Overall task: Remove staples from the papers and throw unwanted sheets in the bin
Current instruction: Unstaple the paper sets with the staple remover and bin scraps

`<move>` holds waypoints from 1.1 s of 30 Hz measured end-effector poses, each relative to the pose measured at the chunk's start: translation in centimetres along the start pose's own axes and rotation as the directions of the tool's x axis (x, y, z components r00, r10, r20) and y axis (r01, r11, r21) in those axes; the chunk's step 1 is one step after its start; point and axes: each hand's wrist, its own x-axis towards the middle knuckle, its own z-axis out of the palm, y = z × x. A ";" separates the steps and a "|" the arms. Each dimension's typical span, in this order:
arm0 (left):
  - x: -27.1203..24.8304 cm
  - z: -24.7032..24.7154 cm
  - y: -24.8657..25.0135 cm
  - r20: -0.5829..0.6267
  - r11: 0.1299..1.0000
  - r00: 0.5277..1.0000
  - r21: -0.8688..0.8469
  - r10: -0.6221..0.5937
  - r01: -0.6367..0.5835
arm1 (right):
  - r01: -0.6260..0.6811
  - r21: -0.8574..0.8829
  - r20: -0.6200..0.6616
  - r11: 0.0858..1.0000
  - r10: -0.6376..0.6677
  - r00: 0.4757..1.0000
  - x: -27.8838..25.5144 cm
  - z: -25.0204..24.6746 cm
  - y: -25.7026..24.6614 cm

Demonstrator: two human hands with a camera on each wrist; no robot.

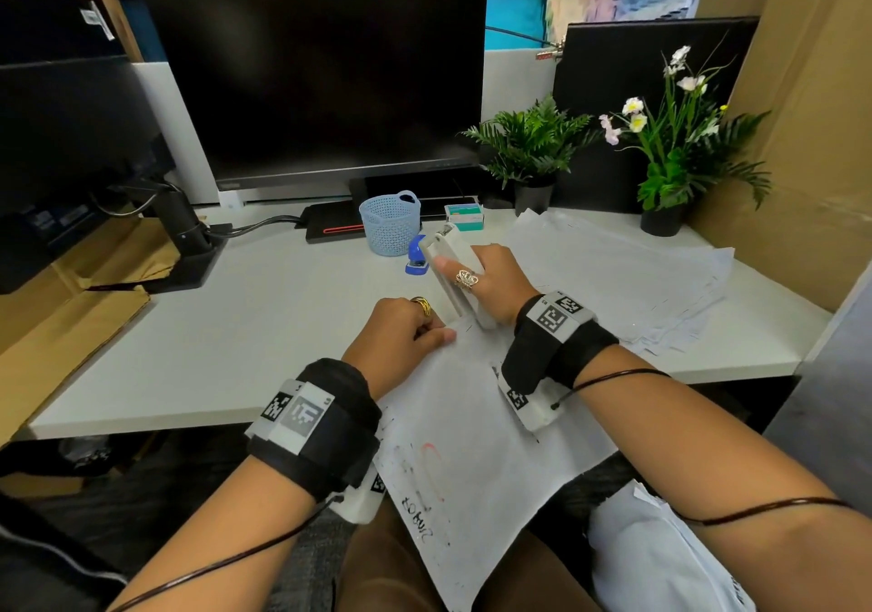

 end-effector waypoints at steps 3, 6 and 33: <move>0.0 0.0 -0.2 0.025 0.999 1.000 0.041 -0.004 0.003 | 0.021 -0.034 -0.058 0.999 -0.023 0.998 0.0 0.7 0.5; 0.1 0.1 -0.7 0.058 0.992 0.998 0.128 -0.011 0.004 | -0.013 -0.088 -0.073 0.996 0.007 0.997 0.1 1.4 0.8; -1.9 1.9 -2.0 0.043 0.874 0.981 0.446 0.192 -0.190 | 0.145 -0.593 0.387 0.792 0.122 0.914 -4.3 -3.9 0.8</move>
